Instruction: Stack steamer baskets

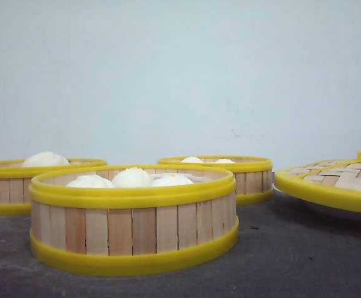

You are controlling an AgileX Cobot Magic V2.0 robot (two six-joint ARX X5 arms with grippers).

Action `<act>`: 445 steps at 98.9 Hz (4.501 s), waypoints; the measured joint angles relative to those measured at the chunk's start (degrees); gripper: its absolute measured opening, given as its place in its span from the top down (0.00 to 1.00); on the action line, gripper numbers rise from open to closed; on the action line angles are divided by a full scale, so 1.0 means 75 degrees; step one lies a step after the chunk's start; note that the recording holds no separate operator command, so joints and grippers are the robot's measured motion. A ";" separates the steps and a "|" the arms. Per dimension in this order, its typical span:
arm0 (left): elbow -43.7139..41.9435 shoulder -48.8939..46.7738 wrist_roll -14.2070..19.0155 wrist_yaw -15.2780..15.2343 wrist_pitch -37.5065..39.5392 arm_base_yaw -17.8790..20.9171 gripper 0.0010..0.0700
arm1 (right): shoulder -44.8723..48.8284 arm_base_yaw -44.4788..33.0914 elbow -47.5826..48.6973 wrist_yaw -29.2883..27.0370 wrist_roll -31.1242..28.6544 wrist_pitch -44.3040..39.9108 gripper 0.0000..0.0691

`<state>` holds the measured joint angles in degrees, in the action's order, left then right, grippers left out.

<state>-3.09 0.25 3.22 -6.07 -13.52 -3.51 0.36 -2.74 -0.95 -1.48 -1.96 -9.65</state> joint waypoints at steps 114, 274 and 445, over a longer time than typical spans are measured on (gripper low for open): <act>0.0003 0.0000 0.0641 0.0207 0.0006 0.0000 0.97 | -0.0003 0.0000 0.0003 0.0058 -0.1227 0.0026 0.99; -0.6292 0.5120 0.0912 0.1434 -0.1536 -0.0020 0.45 | 0.6376 0.1285 -0.7697 0.2194 -0.1078 -0.2739 0.31; -0.6292 0.4517 0.0912 0.3430 -0.1827 -0.0968 0.45 | 1.6034 0.2192 -1.2782 0.0886 -0.2600 -0.3564 0.95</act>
<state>-50.28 34.13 10.07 19.66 -27.22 -10.76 120.62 13.69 -96.82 5.17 -21.45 -36.38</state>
